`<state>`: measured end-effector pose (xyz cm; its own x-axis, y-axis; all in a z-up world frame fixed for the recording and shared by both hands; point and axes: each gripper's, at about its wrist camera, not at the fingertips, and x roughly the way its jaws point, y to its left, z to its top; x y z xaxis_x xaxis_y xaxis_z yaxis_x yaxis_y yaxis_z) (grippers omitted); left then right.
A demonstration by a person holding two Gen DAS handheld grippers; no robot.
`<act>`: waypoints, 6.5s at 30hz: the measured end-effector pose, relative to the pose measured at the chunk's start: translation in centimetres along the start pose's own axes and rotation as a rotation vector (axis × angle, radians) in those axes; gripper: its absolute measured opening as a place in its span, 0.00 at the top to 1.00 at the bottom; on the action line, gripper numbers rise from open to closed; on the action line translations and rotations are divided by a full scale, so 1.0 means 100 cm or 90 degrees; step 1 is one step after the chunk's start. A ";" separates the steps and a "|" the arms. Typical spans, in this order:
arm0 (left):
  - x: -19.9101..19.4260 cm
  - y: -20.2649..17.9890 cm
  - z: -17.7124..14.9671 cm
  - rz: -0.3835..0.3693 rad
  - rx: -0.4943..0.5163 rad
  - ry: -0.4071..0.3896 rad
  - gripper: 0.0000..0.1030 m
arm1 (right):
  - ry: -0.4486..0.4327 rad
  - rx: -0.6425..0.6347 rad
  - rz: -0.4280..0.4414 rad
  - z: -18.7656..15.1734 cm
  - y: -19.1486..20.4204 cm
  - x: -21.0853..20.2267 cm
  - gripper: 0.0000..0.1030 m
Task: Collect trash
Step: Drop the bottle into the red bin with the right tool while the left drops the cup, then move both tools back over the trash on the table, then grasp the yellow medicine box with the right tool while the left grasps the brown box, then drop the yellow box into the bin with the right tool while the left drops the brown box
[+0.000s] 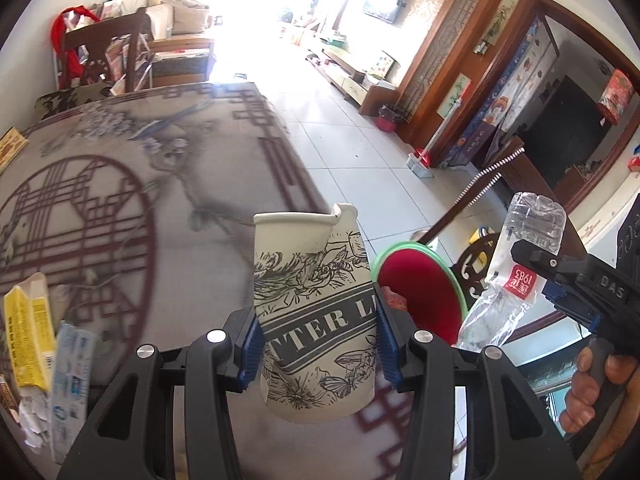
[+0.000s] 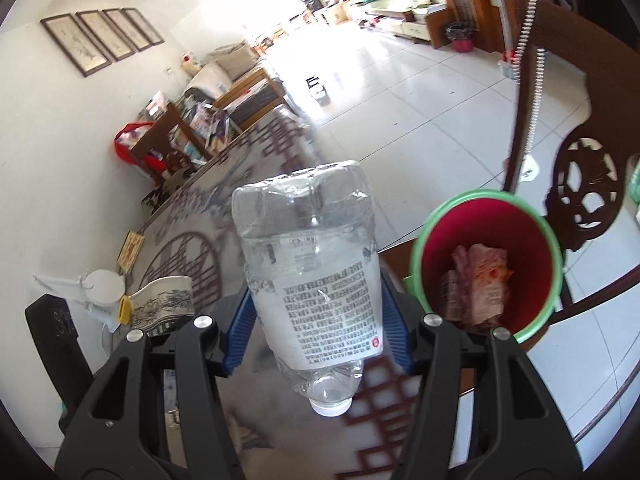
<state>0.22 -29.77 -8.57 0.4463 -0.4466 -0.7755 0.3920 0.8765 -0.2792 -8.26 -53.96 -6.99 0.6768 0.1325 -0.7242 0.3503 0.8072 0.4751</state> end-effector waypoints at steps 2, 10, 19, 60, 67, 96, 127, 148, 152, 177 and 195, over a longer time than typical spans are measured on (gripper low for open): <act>0.008 -0.019 0.001 -0.009 0.012 0.008 0.57 | -0.014 0.012 -0.028 0.008 -0.027 -0.005 0.46; 0.036 -0.078 0.003 -0.017 0.059 0.042 0.57 | -0.055 0.020 -0.100 0.034 -0.102 0.005 0.45; 0.078 -0.130 0.009 -0.059 0.112 0.073 0.57 | -0.081 0.065 -0.107 0.031 -0.140 -0.016 0.31; -0.037 0.046 0.017 0.028 0.005 -0.032 0.17 | -0.016 -0.056 -0.085 -0.056 0.009 0.006 0.29; -0.074 0.162 -0.005 0.107 -0.091 -0.033 0.17 | 0.007 -0.114 -0.046 -0.083 0.098 0.030 0.29; -0.127 0.384 -0.169 0.170 -0.402 0.127 0.17 | 0.297 -0.460 0.043 -0.218 0.390 0.216 0.25; -0.081 0.378 -0.120 0.151 -0.305 0.116 0.78 | 0.167 -0.294 0.140 -0.169 0.339 0.133 0.62; -0.135 0.362 -0.093 0.128 -0.247 0.021 0.92 | 0.153 -0.267 0.157 -0.162 0.330 0.121 0.62; -0.139 0.347 -0.079 0.124 -0.221 0.003 0.92 | 0.149 -0.265 0.161 -0.159 0.328 0.116 0.62; -0.113 0.220 -0.003 0.107 -0.111 -0.035 0.92 | 0.073 -0.130 0.179 -0.106 0.225 0.081 0.62; -0.046 0.068 0.019 0.050 -0.054 -0.015 0.92 | 0.044 -0.098 0.157 -0.041 0.099 0.043 0.62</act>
<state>2.36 -22.13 -5.81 0.4928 -0.3788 -0.7833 0.2858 0.9208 -0.2655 -4.55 -42.99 -7.44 0.6818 0.3700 -0.6311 0.0744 0.8231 0.5630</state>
